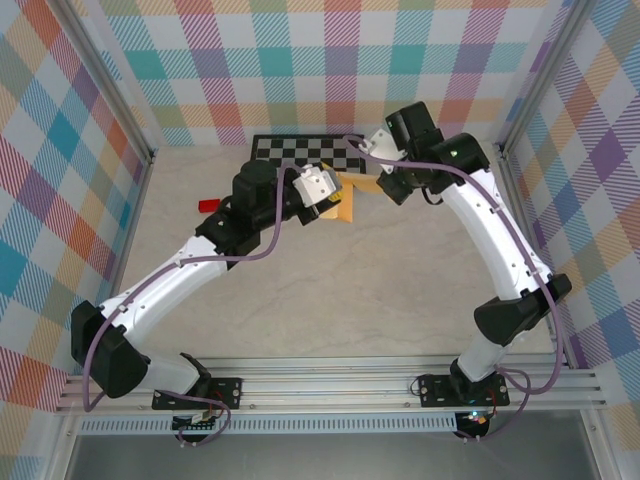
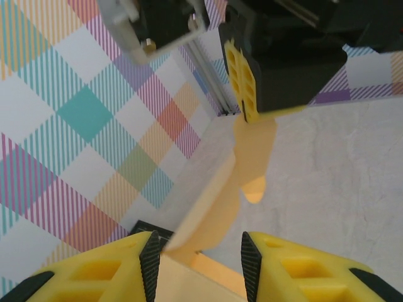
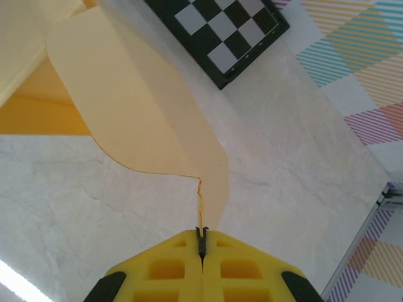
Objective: Fold the paper box
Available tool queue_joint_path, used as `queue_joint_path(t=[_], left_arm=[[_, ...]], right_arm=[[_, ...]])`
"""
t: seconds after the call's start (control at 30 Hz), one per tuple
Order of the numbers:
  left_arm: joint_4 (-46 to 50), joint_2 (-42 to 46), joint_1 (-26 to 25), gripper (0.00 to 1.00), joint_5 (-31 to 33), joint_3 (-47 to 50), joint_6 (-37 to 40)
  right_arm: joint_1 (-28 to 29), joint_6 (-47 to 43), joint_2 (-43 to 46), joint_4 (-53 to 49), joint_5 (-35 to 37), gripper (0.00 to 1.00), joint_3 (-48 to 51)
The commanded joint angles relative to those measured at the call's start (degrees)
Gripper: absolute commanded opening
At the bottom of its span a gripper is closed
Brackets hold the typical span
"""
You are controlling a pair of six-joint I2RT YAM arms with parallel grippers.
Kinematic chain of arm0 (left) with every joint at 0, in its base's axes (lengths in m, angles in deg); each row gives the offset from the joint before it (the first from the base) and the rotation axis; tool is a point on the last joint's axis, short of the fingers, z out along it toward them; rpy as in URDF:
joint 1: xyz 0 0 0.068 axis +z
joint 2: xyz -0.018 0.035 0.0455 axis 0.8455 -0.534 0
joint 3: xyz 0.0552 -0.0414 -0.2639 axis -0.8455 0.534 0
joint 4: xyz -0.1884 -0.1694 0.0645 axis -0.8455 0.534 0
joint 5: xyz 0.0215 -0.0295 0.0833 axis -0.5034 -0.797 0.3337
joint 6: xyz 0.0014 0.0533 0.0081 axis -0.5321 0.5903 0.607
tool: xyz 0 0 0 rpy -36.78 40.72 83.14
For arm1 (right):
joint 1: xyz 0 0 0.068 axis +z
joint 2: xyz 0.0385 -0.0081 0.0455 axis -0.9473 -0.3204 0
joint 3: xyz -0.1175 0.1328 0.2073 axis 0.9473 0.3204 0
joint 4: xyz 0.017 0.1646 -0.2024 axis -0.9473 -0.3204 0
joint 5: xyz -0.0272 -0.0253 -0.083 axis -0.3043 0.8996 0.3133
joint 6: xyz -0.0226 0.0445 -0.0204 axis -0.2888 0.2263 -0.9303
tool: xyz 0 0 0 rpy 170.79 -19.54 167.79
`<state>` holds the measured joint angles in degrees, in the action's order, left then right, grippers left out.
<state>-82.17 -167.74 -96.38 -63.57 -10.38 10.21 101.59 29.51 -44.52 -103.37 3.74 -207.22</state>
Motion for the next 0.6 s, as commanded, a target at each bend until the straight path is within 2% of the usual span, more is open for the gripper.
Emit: queue_joint_path(t=[0.0,0.2,0.57], left_arm=[[1.21,-1.0,-1.51,0.42,-0.87,-1.16,5.78],[5.94,-1.8,-3.83,0.42,-2.52,-2.02,8.37],[5.92,-4.1,-5.68,0.41,5.45,-3.4,13.14]], right_arm=[[1.04,2.11,2.05,-4.29,-2.23,0.0,-1.15],[2.84,3.4,1.96,-7.56,-3.67,0.0,-4.52],[5.83,3.28,2.31,-10.97,-7.69,0.0,-6.57]])
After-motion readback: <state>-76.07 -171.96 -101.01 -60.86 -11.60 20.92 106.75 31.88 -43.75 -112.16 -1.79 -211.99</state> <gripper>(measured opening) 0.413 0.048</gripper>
